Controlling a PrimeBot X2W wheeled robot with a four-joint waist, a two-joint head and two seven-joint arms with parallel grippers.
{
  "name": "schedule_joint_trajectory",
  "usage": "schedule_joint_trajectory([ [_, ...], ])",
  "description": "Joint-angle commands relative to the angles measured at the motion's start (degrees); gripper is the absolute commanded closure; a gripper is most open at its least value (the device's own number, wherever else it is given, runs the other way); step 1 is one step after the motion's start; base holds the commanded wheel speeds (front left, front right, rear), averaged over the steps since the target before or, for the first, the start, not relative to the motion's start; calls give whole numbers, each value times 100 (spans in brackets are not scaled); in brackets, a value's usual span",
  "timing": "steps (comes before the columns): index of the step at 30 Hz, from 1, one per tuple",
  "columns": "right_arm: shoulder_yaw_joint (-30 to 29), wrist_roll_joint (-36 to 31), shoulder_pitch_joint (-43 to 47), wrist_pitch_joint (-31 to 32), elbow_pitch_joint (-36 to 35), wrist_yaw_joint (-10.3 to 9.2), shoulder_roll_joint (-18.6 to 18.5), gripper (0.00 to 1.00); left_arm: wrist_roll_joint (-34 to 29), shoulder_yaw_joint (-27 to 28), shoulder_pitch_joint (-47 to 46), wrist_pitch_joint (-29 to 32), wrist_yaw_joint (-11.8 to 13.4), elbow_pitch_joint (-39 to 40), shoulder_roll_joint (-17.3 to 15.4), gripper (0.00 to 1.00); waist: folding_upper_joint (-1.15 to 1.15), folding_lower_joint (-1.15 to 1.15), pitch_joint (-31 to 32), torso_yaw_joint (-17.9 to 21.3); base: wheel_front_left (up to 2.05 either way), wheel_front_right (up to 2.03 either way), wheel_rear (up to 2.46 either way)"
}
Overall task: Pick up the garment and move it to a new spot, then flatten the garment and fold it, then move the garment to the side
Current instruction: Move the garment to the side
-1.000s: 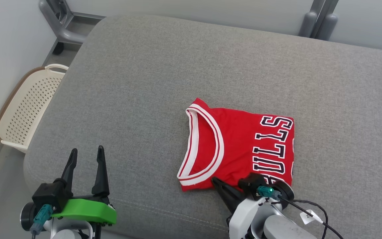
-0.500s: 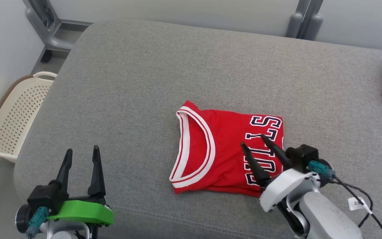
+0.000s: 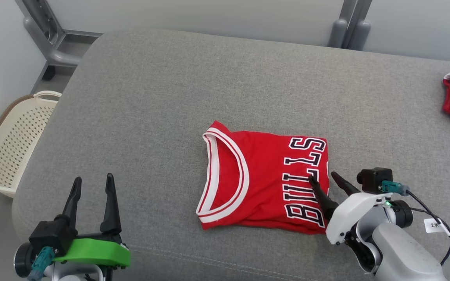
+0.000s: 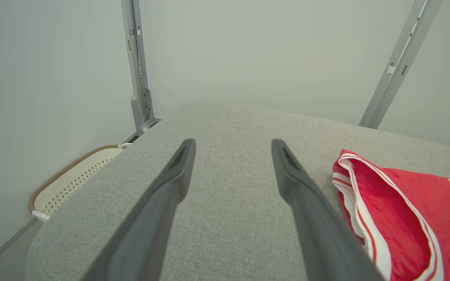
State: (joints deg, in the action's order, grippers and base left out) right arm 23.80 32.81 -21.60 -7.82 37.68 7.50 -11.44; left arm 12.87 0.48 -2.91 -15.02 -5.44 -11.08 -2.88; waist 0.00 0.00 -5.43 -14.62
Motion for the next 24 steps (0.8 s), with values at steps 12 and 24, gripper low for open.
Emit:
schedule_joint_trajectory([
  [12, 141, 323, -461, 421, 745, -3, 13, 0, 5, -3, 76, -11, 46, 24, -6, 0, 0, 0, -36, -90, 0, 0, 0],
  [24, 468, 909, -598, 713, 926, -3, 72, 90, 77, -40, 20, -11, 79, -6, -6, 0, 0, 0, -128, -86, 0, 0, 0],
])
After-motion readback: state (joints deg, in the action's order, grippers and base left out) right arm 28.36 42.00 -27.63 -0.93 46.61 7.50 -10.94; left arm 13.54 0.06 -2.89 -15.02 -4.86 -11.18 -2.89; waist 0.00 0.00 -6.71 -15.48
